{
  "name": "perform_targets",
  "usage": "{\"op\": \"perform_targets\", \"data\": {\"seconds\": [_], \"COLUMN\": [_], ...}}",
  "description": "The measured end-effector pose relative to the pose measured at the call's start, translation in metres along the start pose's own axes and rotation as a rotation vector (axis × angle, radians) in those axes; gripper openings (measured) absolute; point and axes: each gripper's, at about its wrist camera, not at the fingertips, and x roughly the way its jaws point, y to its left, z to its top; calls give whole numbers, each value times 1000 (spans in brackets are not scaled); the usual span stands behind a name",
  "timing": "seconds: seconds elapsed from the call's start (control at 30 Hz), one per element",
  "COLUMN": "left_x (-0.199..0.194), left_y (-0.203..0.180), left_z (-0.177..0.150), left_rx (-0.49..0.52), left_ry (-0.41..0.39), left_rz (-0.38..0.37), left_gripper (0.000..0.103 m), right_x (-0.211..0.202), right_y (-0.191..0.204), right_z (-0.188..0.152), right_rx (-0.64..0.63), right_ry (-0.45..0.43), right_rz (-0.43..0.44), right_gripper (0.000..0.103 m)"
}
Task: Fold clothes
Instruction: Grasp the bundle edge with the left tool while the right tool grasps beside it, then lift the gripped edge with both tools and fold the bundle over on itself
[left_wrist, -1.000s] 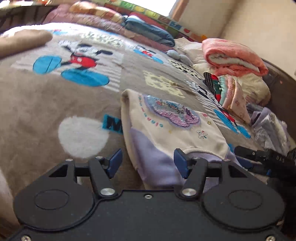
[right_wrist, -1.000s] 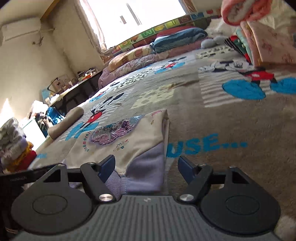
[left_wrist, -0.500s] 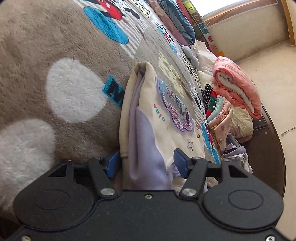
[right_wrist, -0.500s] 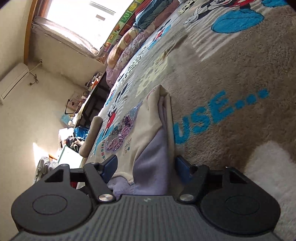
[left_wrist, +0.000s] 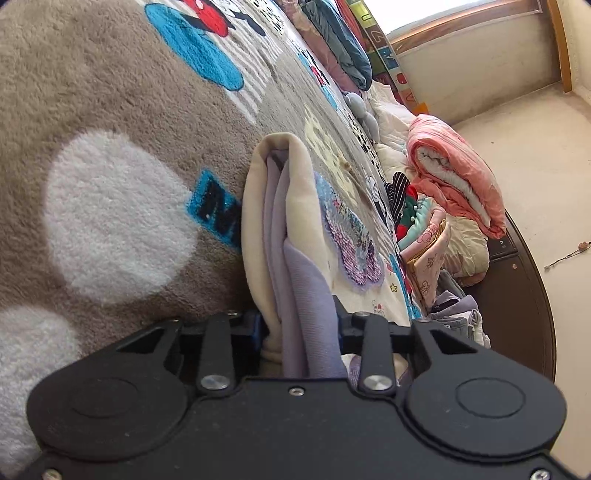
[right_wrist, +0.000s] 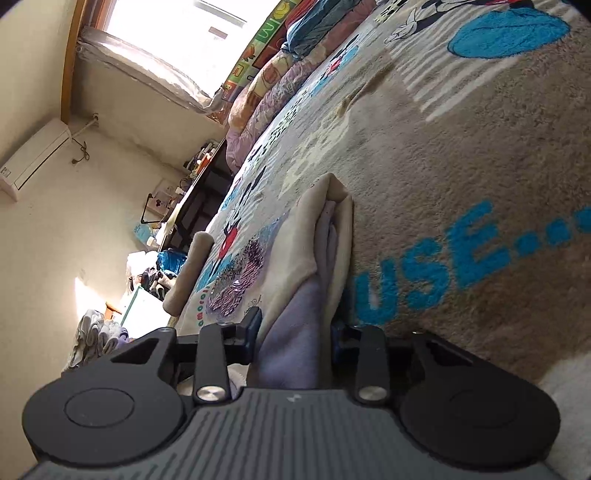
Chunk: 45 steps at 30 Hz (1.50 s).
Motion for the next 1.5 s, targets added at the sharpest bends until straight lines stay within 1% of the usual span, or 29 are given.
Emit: {"op": "perform_targets", "data": {"seconds": [0.03, 0.13, 0.23, 0.33, 0.47, 0.5, 0.53, 0.57, 0.6, 0.63, 0.67, 0.7, 0.73, 0.77, 0.83, 0.9, 0.97, 1.0, 1.03, 1.07, 1.1, 1.13, 1.23, 1.3, 1.4, 1.5], "left_x": [0, -2, -9, -20, -45, -49, -49, -49, -45, -40, -40, -45, -49, -51, -49, -40, -29, -24, -20, -18, -19, -22, -36, -46, -60, -70], "left_y": [-1, -4, -10, -17, -22, -20, -16, -12, -4, 5, 11, 15, 16, 15, 14, 11, 6, 7, 8, 10, 13, 12, 3, -5, -9, -5], "left_z": [1, 2, 9, 19, 38, 42, 44, 45, 45, 44, 41, 40, 41, 41, 43, 45, 49, 51, 52, 53, 54, 56, 65, 76, 98, 130], "left_rx": [0, 4, 5, 11, 37, 40, 37, 33, 29, 26, 30, 9, -9, -5, 13, 30, 48, 49, 47, 33, -2, -10, -4, 19, 19, -1], "left_ry": [-2, -9, -31, -68, -154, -172, -167, -158, -115, -65, -69, -74, -76, -82, -85, -84, -84, -83, -81, -83, -91, -103, -145, -182, -242, -301], "left_rz": [-10, -38, -89, -135, -199, -196, -152, -101, -2, 106, 123, 103, 90, 85, 87, 90, 90, 89, 89, 80, 63, 44, -19, -64, -110, -109], "left_gripper": [25, 23, 22, 21, 22, 22, 22, 27, 33, 48, 39, 40, 44, 52, 52, 52, 47, 42, 30, 21, 20, 18, 17, 17, 17, 17], "right_x": [1, 2, -4, -8, -5, -3, 0, 6, 14, 22, 31, 39, 37, 31, 23, 26, 36, 42, 49, 56, 63, 70, 72, 68, 76, 102], "right_y": [0, 3, 13, 26, 48, 53, 58, 61, 62, 58, 49, 38, 31, 28, 23, 25, 31, 34, 37, 39, 43, 46, 48, 54, 78, 99], "right_z": [0, 0, 4, 10, 23, 27, 31, 33, 35, 35, 30, 24, 15, 9, 2, 2, 3, 2, 2, 2, 2, 0, 4, 9, 25, 52], "right_rx": [-7, -20, -43, -73, -90, -94, -97, -103, -104, -94, -69, -42, -47, -55, -23, -25, -58, -71, -79, -81, -84, -87, -54, -27, -66, -89], "right_ry": [1, -9, -40, -72, -107, -114, -120, -118, -103, -75, -37, 4, 0, -20, -43, -35, -12, -8, -3, 8, 21, 33, 9, -23, -37, -34], "right_rz": [-1, 11, 60, 107, 178, 198, 218, 224, 194, 141, 61, -25, -42, -28, 0, 1, -24, -38, -44, -39, -32, -25, 36, 90, 145, 199], "right_gripper": [32, 27, 24, 24, 24, 24, 24, 24, 25, 37, 55, 58, 49, 49, 51, 55, 56, 56, 54, 48, 43, 34, 26, 25, 25, 25]}}
